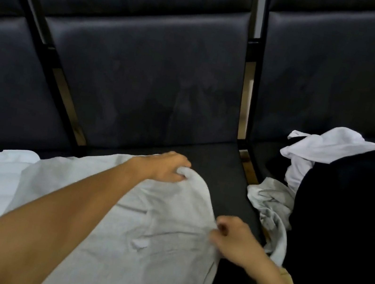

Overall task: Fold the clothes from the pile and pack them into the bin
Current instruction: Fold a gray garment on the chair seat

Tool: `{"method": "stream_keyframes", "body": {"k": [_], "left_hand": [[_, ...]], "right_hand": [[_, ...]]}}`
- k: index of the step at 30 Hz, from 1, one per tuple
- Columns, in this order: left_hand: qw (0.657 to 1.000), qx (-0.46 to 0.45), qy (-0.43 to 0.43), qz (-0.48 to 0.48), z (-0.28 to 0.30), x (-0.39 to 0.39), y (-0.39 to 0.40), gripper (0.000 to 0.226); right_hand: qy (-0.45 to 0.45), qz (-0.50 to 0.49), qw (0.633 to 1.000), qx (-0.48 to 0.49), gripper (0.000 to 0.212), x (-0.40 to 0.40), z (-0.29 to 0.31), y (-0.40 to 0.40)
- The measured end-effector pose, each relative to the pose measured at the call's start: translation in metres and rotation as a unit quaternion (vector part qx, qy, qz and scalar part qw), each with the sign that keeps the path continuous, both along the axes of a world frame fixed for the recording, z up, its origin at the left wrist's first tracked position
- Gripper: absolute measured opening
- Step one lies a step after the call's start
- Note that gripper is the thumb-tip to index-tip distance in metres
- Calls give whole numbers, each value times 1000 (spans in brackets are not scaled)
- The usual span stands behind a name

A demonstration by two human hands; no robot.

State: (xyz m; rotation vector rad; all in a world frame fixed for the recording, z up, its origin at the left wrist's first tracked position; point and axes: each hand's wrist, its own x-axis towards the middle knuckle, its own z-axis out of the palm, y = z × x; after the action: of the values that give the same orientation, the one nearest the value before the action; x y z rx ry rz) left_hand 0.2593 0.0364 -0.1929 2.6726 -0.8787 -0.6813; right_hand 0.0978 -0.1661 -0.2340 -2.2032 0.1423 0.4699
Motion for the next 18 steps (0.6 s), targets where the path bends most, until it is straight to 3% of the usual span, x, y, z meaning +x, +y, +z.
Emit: {"method": "stream_keyframes", "body": {"k": [3, 6, 8, 11, 15, 18], "left_hand": [[990, -103, -23, 99, 34, -4, 25, 28], [977, -167, -85, 100, 89, -26, 49, 24], [963, -190, -157, 105, 128, -45, 64, 19], [929, -235, -256, 124, 195, -74, 90, 14], [900, -241, -326, 162, 276, -117, 126, 23], [883, -252, -355, 174, 324, -159, 143, 27]], "right_hand": [[-96, -100, 986, 95, 44, -3, 10, -24], [-174, -159, 967, 97, 31, -8, 49, -35], [-239, -141, 957, 85, 16, -5, 85, -39], [-330, -31, 943, 22, 7, 8, 165, -46], [-466, 82, 875, -107, 44, 9, 285, -44], [-472, 98, 863, -151, 34, -11, 358, -37]]}}
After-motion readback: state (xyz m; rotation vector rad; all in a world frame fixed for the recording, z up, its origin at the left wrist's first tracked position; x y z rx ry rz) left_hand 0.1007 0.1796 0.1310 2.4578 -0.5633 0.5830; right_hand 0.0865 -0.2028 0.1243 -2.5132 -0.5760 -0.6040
